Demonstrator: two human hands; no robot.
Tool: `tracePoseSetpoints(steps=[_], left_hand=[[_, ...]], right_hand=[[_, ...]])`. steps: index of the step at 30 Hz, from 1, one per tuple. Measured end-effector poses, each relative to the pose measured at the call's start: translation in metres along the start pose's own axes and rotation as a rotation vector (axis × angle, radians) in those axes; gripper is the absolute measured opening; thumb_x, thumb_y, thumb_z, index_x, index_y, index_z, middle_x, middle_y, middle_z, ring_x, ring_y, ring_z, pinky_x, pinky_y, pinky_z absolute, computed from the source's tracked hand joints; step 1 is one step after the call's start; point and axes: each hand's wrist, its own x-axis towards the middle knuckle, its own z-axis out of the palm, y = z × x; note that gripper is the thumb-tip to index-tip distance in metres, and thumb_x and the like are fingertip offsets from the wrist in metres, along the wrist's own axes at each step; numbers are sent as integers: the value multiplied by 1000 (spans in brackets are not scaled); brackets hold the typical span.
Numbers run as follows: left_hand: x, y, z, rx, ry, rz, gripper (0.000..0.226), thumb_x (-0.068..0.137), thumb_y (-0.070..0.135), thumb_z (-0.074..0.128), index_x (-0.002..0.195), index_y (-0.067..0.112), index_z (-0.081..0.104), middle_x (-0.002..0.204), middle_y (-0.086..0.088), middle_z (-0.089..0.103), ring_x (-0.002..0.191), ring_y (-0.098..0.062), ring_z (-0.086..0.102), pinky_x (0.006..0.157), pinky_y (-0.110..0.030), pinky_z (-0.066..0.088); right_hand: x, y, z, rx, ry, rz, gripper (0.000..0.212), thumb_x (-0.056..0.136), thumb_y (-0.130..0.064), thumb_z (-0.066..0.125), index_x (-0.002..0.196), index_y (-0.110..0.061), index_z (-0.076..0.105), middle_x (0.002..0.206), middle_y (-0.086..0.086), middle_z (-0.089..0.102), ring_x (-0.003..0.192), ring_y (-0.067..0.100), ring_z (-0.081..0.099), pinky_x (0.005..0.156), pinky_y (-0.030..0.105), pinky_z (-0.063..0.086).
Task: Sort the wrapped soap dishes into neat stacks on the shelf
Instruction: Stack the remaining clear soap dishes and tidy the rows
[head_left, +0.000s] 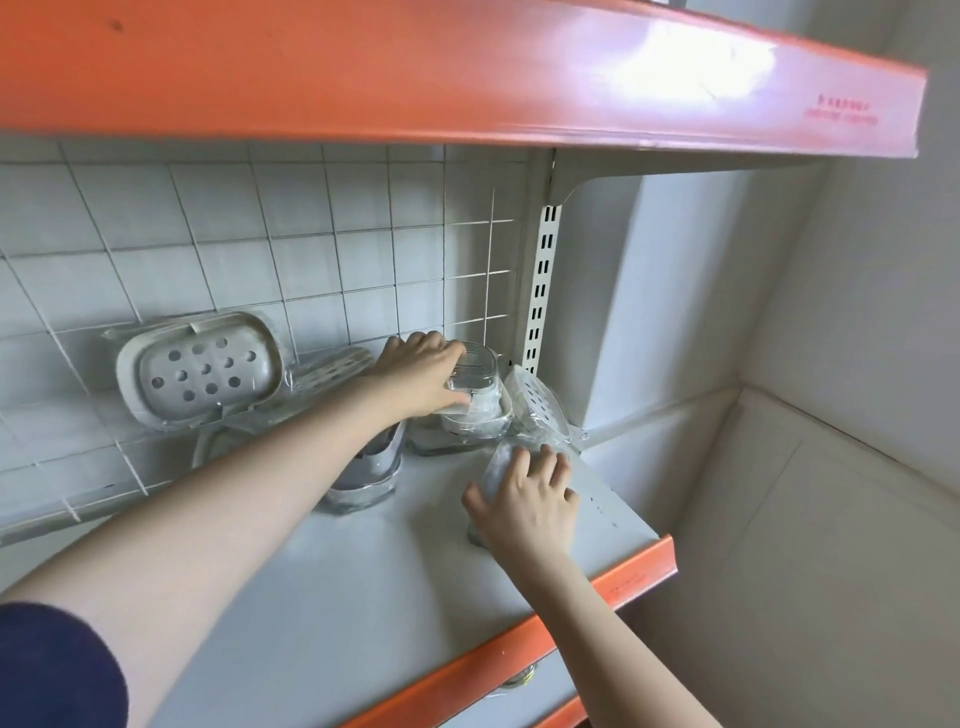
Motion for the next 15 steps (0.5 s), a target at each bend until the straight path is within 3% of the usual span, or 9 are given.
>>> tracePoseSetpoints(steps=[5, 9, 12, 15], left_hand=[[11, -1, -5, 74, -99, -25, 90, 72, 76, 51, 144, 28, 24, 147, -2, 34, 135, -23, 26, 101, -45, 26], [12, 0, -5, -4, -124, -61, 95, 70, 76, 54, 145, 29, 21, 143, -6, 35, 134, -23, 28, 102, -47, 28], [6, 8, 0, -67, -41, -69, 93, 68, 74, 59, 141, 26, 27, 129, -10, 41, 125, -28, 39, 102, -45, 31], [-3, 14, 4, -67, 116, -61, 92, 67, 72, 62, 138, 21, 32, 119, -12, 44, 115, -31, 44, 100, -42, 35]], right_hand=[[0, 1, -3, 8, 12, -33, 68, 68, -56, 36, 115, -11, 54, 141, 18, 43, 136, 37, 31, 96, 47, 40], [0, 1, -6, 17, 10, -33, 69, 63, -56, 32, 106, -10, 59, 130, 17, 53, 127, 38, 43, 88, 46, 47], [0, 1, -7, 54, 18, -30, 62, 61, -53, 41, 99, -9, 61, 123, 17, 58, 120, 38, 50, 84, 44, 51], [-3, 1, -9, 81, -7, -15, 62, 63, -51, 45, 105, -8, 59, 131, 20, 52, 126, 39, 44, 94, 44, 47]])
